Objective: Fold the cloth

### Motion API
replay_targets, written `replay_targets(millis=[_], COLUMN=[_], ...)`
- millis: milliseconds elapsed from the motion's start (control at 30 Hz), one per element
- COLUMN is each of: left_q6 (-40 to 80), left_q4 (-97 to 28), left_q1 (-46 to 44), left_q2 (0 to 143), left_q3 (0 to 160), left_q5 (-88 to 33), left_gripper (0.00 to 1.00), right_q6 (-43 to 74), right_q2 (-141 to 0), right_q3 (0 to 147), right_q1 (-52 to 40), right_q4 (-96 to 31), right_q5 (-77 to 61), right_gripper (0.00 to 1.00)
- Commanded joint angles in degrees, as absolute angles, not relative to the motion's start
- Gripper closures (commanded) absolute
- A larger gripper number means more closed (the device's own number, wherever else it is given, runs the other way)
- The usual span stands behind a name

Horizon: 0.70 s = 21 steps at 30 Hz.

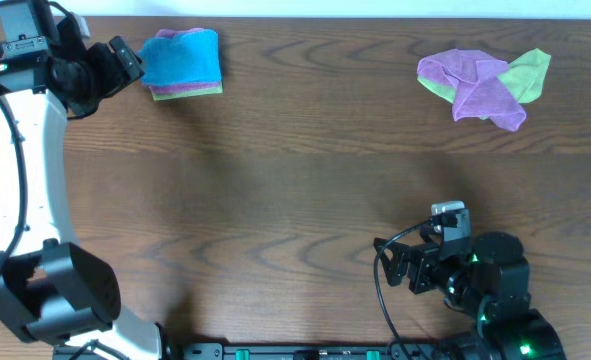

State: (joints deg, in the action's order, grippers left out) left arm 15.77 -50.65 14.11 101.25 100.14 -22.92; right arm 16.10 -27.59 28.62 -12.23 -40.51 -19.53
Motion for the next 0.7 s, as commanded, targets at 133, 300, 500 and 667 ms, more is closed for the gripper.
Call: replay_targets(millis=[133, 300, 500, 667], left_q6=[14.37, 14.35, 11.62, 7.68], left_q4=[-53.34, -54.28, -58.39, -59.79], left_q1=[14.17, 14.24, 14.17, 14.17], left_q2=[98.85, 97.67, 95.37, 91.59], left_q3=[101.38, 101.38, 101.38, 101.36], left_q5=[-23.03, -23.68, -24.27, -24.23], left_gripper=[0.05, 0.05, 0.05, 0.05], right_q6=[16.71, 16.71, 16.71, 16.71], right_q2=[-27.27, -27.27, -27.27, -27.27], right_q3=[28.38, 28.38, 28.38, 28.38], right_q1=[-11.86, -11.86, -11.86, -11.86], right_q4=[-40.56, -40.56, -40.56, -40.53], right_q5=[-19.31, -19.31, -19.31, -19.31], right_gripper=[0.01, 0.01, 0.01, 0.01])
